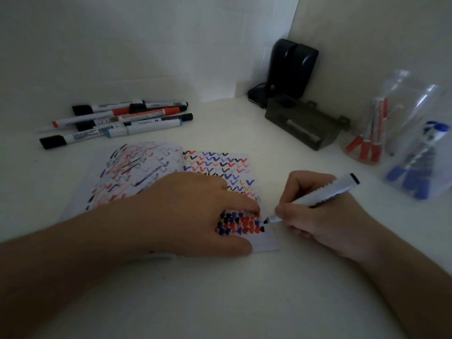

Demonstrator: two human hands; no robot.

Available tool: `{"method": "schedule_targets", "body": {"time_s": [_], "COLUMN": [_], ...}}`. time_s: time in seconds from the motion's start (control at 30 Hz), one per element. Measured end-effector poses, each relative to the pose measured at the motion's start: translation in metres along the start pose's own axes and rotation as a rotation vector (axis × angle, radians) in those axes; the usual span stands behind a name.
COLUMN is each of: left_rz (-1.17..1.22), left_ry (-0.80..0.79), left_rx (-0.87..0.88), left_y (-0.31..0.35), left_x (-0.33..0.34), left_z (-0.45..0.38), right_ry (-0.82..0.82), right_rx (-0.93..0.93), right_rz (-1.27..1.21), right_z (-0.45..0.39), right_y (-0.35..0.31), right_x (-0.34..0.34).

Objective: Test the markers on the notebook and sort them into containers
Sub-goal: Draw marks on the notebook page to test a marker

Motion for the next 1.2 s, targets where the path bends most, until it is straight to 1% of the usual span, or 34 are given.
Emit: {"method": "schedule_targets", "body": {"time_s": [0.13, 0.3, 0.47, 0.57, 0.7, 0.93, 1.07, 1.2], "left_rz": [0.001, 0.000, -0.005, 0.001, -0.005, -0.015, -0.013, 0.009], "left_ry": [-0.043, -0.086, -0.121, -0.149, -0.150, -0.156, -0.165, -0.127], "left_rx": [-0.047, -0.080, -0.093, -0.102, -0.103, -0.096, -0.098, -0.084], "left_y": [-0.003, -0.005, -0.005, -0.006, -0.005, -0.005, -0.005, -0.004], "left_x": [0.004, 0.009, 0.011, 0.013, 0.012, 0.012, 0.014, 0.012], "left_z": [-0.002, -0.002, -0.002, -0.002, -0.002, -0.002, -0.002, 0.000], "right_ry": [-0.012, 0.045, 0.055, 0.067, 0.050, 0.081, 0.038, 0.039], "right_rx": [0.044, 0.077, 0.073, 0.071, 0.067, 0.066, 0.059, 0.042], "right_rz": [0.004, 0.015, 0.077, 0.073, 0.087, 0.075, 0.076, 0.055], "right_z": [-0.003, -0.005, -0.004, -0.004, -0.003, -0.003, -0.003, -0.003], "right_y": [0.005, 0.007, 0.006, 0.007, 0.005, 0.006, 0.007, 0.008], "right_x": [-0.001, -0.004, -0.001, -0.004, -0.001, -0.004, -0.001, -0.002]}}
Point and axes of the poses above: each hand's wrist, its own z-axis away from the middle knuckle, its own x-axis out of the palm, y = z × x, the point moved 10 cm from there along -z, towards the middle knuckle, and after that the axes turned 3 degrees about -z, right-handed, at the moved point
